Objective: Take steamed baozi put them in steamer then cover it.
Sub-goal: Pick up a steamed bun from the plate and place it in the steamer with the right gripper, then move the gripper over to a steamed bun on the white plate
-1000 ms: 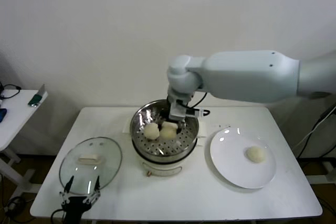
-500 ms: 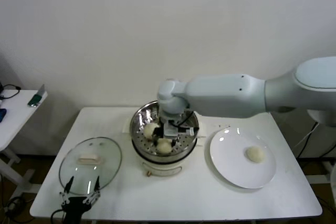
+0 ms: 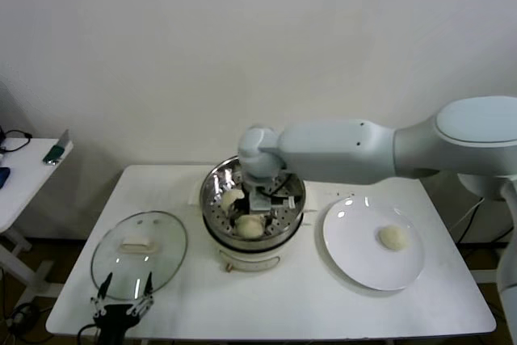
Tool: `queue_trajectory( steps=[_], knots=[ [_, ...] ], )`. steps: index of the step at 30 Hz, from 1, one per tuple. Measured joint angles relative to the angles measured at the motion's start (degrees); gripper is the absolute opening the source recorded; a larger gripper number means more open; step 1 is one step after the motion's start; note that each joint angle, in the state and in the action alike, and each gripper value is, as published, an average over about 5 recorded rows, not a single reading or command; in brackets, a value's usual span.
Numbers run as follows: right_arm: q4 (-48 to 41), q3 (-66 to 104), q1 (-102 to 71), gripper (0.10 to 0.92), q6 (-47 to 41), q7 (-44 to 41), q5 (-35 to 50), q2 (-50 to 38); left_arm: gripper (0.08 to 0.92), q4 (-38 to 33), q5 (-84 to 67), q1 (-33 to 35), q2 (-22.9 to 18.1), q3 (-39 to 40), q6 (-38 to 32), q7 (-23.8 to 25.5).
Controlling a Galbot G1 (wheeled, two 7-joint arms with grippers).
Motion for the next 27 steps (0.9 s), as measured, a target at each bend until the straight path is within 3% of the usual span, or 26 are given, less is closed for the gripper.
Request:
queue_trajectory(
  steps=[12,19,27],
  knots=[
    [-5.4,-3.1,8.3,0.823,-1.9,-6.1,16.5,-7.2,0.823,0.5,0.1,-0.4,0.0,0.3,-0.2,0.0],
    [-5.1,-9.5,11.4,0.823,-12.6,-6.7,25.2,-17.2,0.823,0.7,-0.3,-1.2,0.0,0.3,0.2,0.1],
    [-3.1,-13.7,9.8,0.823,-25.7,-3.3,27.4,-29.1,0.823,0.5,-0.4,-1.8,-0.2,0.5,0.7,0.3]
  ],
)
